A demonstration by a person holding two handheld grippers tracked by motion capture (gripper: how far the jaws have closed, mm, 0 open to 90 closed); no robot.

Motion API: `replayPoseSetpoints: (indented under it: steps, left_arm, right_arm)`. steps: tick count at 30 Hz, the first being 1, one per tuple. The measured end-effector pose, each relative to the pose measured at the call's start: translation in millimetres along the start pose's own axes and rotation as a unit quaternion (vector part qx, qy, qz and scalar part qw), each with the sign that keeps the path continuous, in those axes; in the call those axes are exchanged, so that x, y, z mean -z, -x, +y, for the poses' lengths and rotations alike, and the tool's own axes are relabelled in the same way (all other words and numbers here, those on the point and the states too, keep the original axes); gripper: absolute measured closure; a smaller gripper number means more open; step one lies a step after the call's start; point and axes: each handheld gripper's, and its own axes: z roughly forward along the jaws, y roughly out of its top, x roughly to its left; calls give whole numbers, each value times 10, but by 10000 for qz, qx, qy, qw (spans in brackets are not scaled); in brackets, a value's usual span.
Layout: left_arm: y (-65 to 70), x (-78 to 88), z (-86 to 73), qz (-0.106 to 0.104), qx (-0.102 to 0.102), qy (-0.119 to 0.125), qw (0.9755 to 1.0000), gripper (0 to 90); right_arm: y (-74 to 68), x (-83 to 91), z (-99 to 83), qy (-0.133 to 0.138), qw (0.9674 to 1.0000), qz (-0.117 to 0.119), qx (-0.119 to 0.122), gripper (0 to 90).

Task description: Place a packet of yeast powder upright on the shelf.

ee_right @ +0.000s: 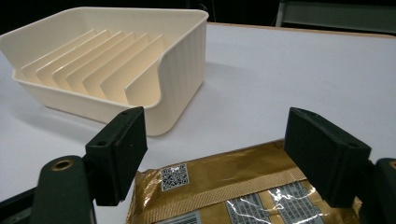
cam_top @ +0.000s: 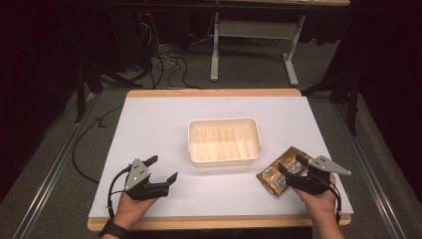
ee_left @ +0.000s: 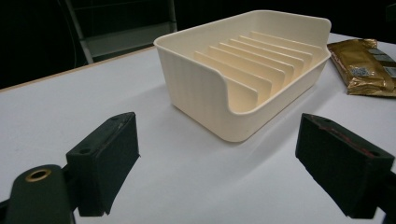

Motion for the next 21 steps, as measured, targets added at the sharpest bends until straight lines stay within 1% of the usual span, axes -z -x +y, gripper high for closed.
replayPoseSetpoints:
  steps: [3, 9, 13, 17, 21]
  left_arm:
    - [16, 7, 0, -36, 79, 28, 10000, 138]
    - [39, 26, -6, -39, 43, 7, 10000, 138]
    - [20, 40, -9, -18, 68, -11, 10000, 138]
    - [8, 40, -9, -7, 82, 2, 10000, 138]
    - [6, 37, -8, -6, 69, -9, 10000, 138]
  right_arm:
    - [19, 15, -8, -19, 10000, -34, -11, 221]
    - [72, 47, -7, -4, 9999, -87, -93, 221]
    - [84, 34, -7, -16, 9999, -81, -101, 221]
    - [85, 25, -7, -31, 9999, -79, -57, 224]
    - [91, 25, -8, -43, 9999, -82, -81, 227]
